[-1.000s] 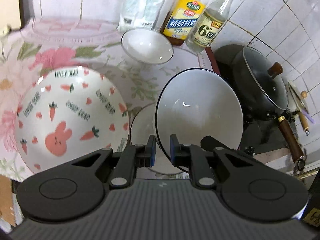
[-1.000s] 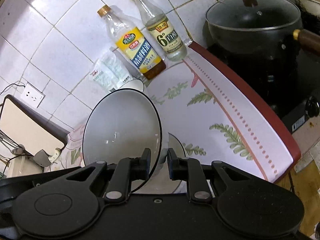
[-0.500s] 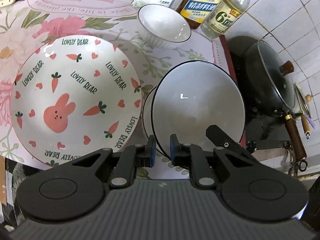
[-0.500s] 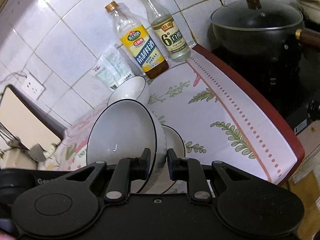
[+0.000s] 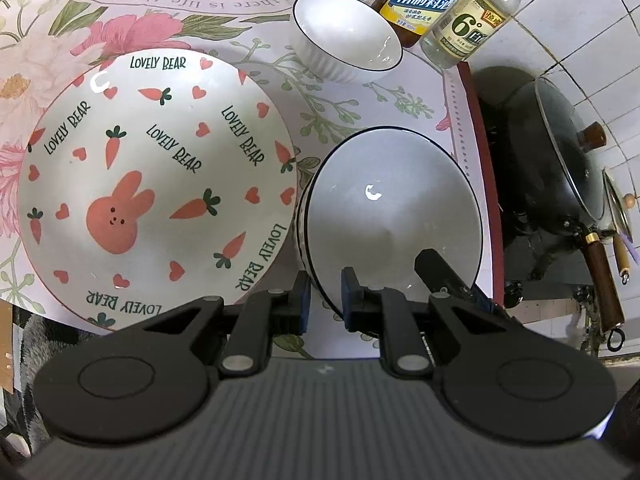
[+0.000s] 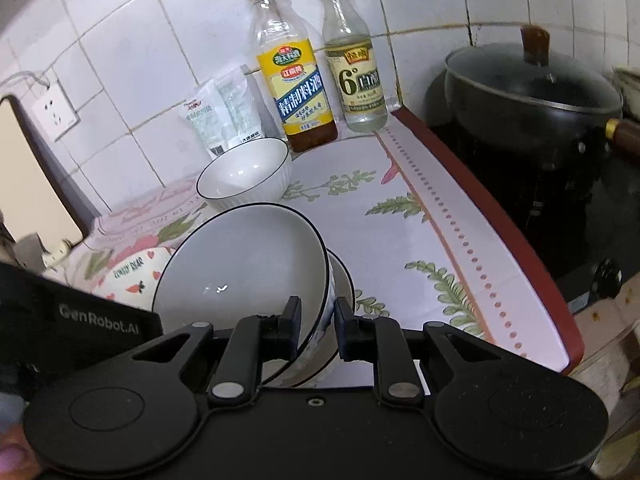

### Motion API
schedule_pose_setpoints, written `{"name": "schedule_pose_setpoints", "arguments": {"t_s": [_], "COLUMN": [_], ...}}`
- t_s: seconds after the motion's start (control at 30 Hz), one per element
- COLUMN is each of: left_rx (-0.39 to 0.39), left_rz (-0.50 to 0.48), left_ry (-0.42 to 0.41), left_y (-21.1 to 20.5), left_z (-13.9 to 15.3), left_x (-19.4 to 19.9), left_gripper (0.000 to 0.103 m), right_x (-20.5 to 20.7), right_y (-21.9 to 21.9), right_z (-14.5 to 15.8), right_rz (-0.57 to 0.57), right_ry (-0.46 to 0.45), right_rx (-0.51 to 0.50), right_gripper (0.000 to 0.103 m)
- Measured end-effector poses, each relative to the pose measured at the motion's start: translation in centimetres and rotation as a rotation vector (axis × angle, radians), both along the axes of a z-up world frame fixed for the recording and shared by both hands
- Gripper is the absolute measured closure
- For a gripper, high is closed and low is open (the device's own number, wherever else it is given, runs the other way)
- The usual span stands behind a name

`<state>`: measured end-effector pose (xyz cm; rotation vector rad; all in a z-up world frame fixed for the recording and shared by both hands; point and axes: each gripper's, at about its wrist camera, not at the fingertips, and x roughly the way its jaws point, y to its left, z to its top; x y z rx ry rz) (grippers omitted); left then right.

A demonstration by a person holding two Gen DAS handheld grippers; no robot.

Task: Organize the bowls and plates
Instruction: 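Open both grippers and withdraw from the bowl stack, then move both grippers to the last white bowl by the bottles and grip it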

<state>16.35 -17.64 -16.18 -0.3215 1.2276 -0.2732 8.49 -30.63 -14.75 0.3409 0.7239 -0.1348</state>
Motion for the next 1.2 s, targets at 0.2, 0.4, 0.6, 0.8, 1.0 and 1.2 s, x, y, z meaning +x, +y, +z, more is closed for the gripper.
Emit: {"name": "schedule_pose_setpoints", "arguments": {"t_s": [0.2, 0.4, 0.6, 0.8, 1.0, 1.2], "left_rx": [0.013, 0.016, -0.025, -0.043, -0.038, -0.081], "left_rz": [0.001, 0.009, 0.015, 0.016, -0.016, -0.06], "left_ry": [0.028, 0.099, 0.146, 0.139, 0.044, -0.11], "left_y": [-0.2, -0.4, 0.2, 0.6, 1.5, 3.4], "left_z": [0.1, 0.0, -0.2, -0.5, 1.7, 5.5], "left_x": [0.6, 1.9, 2.5, 1.9, 0.8, 0.5], "left_gripper": [0.087, 0.085, 0.084, 0.084, 0.084, 0.084], "right_x": [0.3, 0.9, 1.5, 1.8, 1.4, 0.6], "right_y": [0.6, 0.7, -0.4, -0.5, -1.1, -3.6], "right_z": [-0.1, -0.2, -0.2, -0.3, 0.8, 4.1], "right_rz": [0.019, 0.036, 0.077, 0.146, 0.208, 0.24], "right_ry": [-0.006, -0.006, 0.01, 0.016, 0.021, -0.085], "right_rx": [-0.076, -0.137, -0.134, -0.159, -0.144, 0.045], "right_gripper": [0.081, 0.081, 0.083, 0.081, 0.074, 0.065]}}
